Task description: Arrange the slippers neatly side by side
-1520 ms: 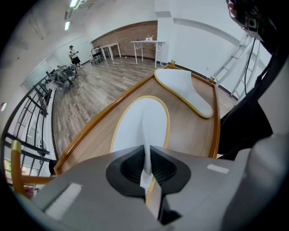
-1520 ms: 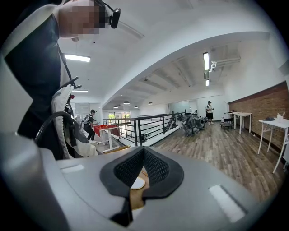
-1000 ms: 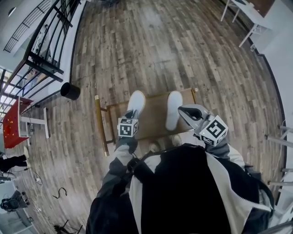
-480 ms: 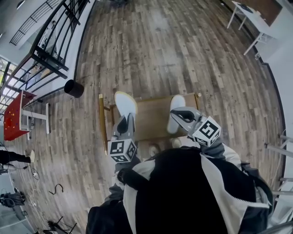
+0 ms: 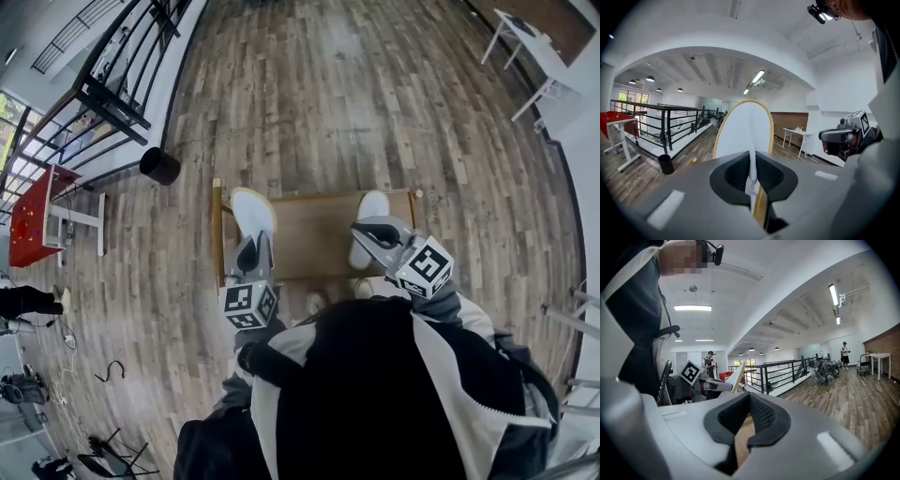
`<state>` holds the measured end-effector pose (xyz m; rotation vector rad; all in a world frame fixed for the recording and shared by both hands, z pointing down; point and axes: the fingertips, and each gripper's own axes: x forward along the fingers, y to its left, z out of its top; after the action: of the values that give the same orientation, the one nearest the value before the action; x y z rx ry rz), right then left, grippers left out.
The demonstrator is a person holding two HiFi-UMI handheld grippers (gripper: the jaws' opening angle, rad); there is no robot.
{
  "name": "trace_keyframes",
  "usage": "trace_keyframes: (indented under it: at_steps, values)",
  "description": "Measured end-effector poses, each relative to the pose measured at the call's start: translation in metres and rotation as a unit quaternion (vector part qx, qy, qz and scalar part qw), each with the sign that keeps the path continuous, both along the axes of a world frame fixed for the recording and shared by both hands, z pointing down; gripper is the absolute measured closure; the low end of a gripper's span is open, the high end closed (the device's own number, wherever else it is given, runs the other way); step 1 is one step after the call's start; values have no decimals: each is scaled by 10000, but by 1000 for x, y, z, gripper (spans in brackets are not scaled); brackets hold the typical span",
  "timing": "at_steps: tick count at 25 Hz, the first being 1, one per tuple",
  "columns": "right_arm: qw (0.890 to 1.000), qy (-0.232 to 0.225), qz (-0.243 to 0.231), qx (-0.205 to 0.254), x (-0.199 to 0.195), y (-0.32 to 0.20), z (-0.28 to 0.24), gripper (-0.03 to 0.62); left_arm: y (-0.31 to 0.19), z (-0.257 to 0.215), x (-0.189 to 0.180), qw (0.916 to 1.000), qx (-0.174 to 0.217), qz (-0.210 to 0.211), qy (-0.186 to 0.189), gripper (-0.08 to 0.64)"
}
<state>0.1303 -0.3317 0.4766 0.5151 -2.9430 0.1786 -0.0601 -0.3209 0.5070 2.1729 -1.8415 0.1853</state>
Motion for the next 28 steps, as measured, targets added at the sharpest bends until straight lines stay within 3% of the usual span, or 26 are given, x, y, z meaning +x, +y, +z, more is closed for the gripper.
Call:
trace_keyframes:
  at_steps: [9,16,20,22,28]
  values:
    - [9997,172,190,33,8,0,1,588,-22,103,-57,9930,-1072,-452,-177,528]
    - [9983,357,465,-18,20,0,5,588,-39,192,-89,9758,-2086,-641,-110,528]
    - [9965,488,675,-20,27,4,7,588,-37,239,-106,9616,-2618,-811,148,528]
    - [9953,550,796,-5,32,3,6,588,-36,257,-113,9554,-2852,-769,58,528]
    - [9913,637,1142,-129,46,4,10,588,-36,283,-118,9437,-3235,-689,-63,528]
